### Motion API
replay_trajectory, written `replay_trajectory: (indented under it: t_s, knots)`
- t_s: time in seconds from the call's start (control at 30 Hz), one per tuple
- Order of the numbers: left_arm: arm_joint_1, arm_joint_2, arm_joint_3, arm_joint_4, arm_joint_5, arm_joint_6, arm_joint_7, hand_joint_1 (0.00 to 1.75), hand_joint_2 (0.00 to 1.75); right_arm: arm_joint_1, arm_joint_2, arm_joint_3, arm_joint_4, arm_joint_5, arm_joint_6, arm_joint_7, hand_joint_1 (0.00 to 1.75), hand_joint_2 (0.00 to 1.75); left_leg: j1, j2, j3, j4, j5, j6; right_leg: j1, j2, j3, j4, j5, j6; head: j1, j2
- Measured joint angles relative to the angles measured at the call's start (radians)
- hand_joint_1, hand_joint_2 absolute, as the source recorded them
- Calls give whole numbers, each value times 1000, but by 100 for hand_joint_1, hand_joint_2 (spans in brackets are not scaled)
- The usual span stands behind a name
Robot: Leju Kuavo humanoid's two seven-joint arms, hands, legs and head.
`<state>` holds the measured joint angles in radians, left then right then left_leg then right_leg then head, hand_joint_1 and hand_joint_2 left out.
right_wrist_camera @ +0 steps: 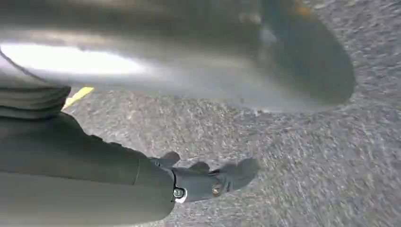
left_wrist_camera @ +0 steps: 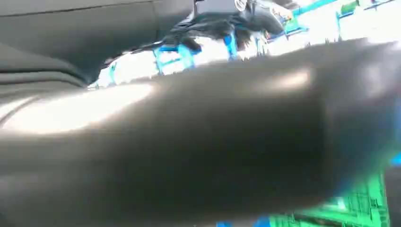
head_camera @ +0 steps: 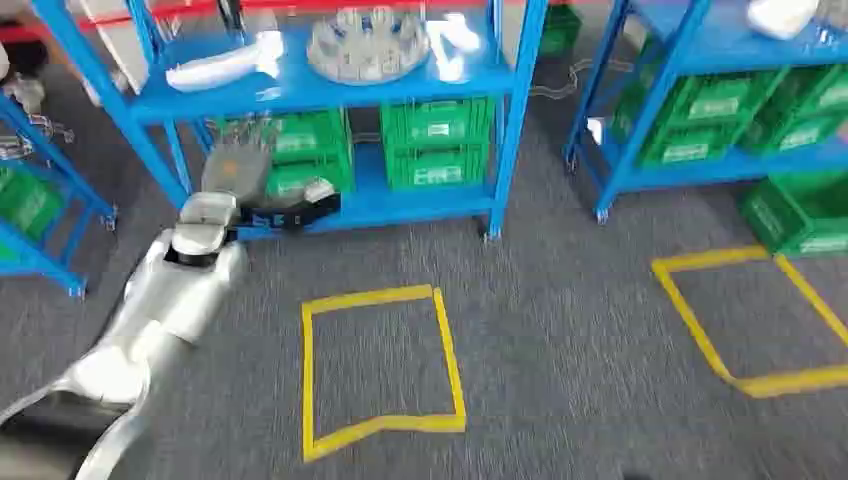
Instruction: Take the parts from the cabinet and place them on the table.
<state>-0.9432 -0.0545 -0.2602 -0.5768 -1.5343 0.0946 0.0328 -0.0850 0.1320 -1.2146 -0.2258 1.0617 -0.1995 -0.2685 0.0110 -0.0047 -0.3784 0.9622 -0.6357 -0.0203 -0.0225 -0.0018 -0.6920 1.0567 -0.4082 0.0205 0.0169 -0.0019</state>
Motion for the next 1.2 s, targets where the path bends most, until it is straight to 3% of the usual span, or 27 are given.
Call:
replay_trajectory:
  t_s: [0.1,0.13,0.17,0.23,0.27,0.3,0.33,0.4,0.43,0.47,0.5,0.53,0.57,0.63,0.67,0.73,0.8,0.83,0.87,0.93,0.97,1.0,1.03,1.1,1.13,1.17,1.2]
  knots:
    - [-5,0,0,3,0,1,0,0,0,-1,0,0,0,0,-1,-1,0,0,4,1,29,-19,-18,-16,-2,3,17,2,-29,-29,-6,0]
    - [-11,2,0,3,0,3,0,0,0,-1,0,0,0,0,-1,-1,0,0,4,1,8,28,-27,-18,-2,3,26,0,-38,-33,-10,0]
    - [-15,2,1,6,2,3,0,0,0,-1,0,0,0,0,-1,-1,0,0,3,3,-46,108,-51,-21,-3,3,34,-4,-44,-37,-11,0]
    - [-8,2,1,17,6,3,0,0,0,-2,0,0,0,0,-1,-1,0,0,2,2,-188,303,-93,-23,-1,4,56,-12,-59,-41,-11,0]
    - [0,3,2,22,6,3,1,0,0,0,0,0,0,0,-1,-1,0,0,1,2,-240,354,-84,-21,0,7,69,-13,-68,-42,-12,0]
    - [6,6,2,27,6,2,3,0,0,1,0,0,0,0,-1,-1,0,0,1,2,-272,358,-46,-15,1,11,83,-13,-78,-42,-12,0]
    - [10,7,3,32,6,2,6,0,0,4,0,0,0,0,-1,0,0,0,-1,2,-283,312,22,-8,3,16,101,-13,-91,-42,-12,0]
    - [8,13,9,38,6,1,7,0,0,6,0,0,0,2,-1,0,0,0,-11,2,-263,147,178,17,9,20,137,-16,-113,-42,-13,0]
    - [11,13,10,40,6,1,8,0,0,12,3,0,2,3,-1,2,0,0,-19,1,-253,109,201,30,2,20,142,-23,-120,-41,-10,0]
    - [11,15,11,44,7,1,8,0,0,8,6,0,4,4,-1,2,0,0,-25,2,-245,97,194,35,8,25,154,-27,-125,-31,-3,0]
    - [10,14,12,46,7,0,9,0,0,4,4,0,5,5,0,3,0,0,-31,2,-220,63,174,34,0,24,154,-30,-125,-24,-7,0]
    - [9,14,14,45,7,0,11,0,0,5,4,-1,5,5,0,2,0,0,-31,1,-219,56,171,36,0,22,161,-27,-116,-17,-6,0]
    - [6,14,15,45,7,0,14,0,0,6,4,-1,5,5,2,0,0,0,-29,0,-215,46,167,40,3,20,164,-28,-109,-10,-6,0]
    - [0,18,18,45,7,-2,28,0,0,4,5,-1,5,6,11,-6,0,0,-17,-1,-170,22,166,45,2,12,155,11,-111,-4,-4,0]
    - [-5,19,23,47,7,-2,34,0,0,1,5,-1,5,6,14,-8,0,0,-16,-1,-161,17,164,50,2,9,121,69,-118,-1,-2,0]
    - [-3,24,29,50,11,-2,41,0,0,-1,3,-1,5,8,15,-14,0,0,-14,-2,-147,16,151,51,2,9,19,208,-160,7,-3,0]
    - [9,31,35,57,16,-2,46,0,0,2,0,-1,5,9,19,-14,0,0,-11,-3,-127,16,133,46,1,8,-53,259,-194,15,-2,0]
    - [14,34,40,61,17,-2,50,0,0,4,-1,-1,5,9,20,-14,0,0,-9,-4,-113,16,123,43,0,8,-60,226,-176,18,-2,0]
    - [14,37,45,65,18,-2,55,0,0,5,-2,-1,5,9,20,-11,0,0,-6,-4,-97,16,111,40,-2,6,-50,160,-130,20,-2,0]
    - [14,40,52,72,20,-2,71,0,0,8,-2,-1,5,8,19,-4,0,0,-3,-2,-80,16,85,28,-9,0,-3,-14,19,26,-2,0]
    - [12,41,57,76,21,-2,78,0,0,9,-2,-1,5,8,18,-2,0,0,-7,-5,-62,29,70,23,-8,-11,-5,-44,38,21,0,0]
    - [10,43,61,78,22,-3,88,0,0,6,-2,-1,5,8,18,0,0,0,-9,-6,-69,19,59,14,-3,-14,0,-33,10,3,0,0]
    - [9,44,66,78,22,-5,96,0,0,6,-2,-1,5,6,16,0,0,0,-9,-5,-53,7,51,8,-2,-10,10,-34,11,-3,-4,0]
    - [0,49,73,81,24,-6,104,0,0,6,-2,-1,5,7,16,-1,0,0,-9,-6,-34,25,66,-7,-5,-5,34,-36,4,-26,-5,0]
    - [-1,58,76,81,24,-7,105,0,0,6,-2,-1,5,6,16,-1,0,0,-4,-2,-45,55,67,-9,-4,-4,43,-40,0,-36,-6,0]
    - [-5,57,76,82,24,-6,106,0,0,6,-2,-1,5,6,16,-1,0,0,-4,0,-82,123,65,-10,-4,-3,54,-39,-8,-42,-12,0]
    - [-6,58,77,84,24,-6,111,0,0,4,-3,-1,5,6,15,-1,0,0,-4,0,-141,209,41,-13,-3,-3,62,-39,-18,-46,-10,0]
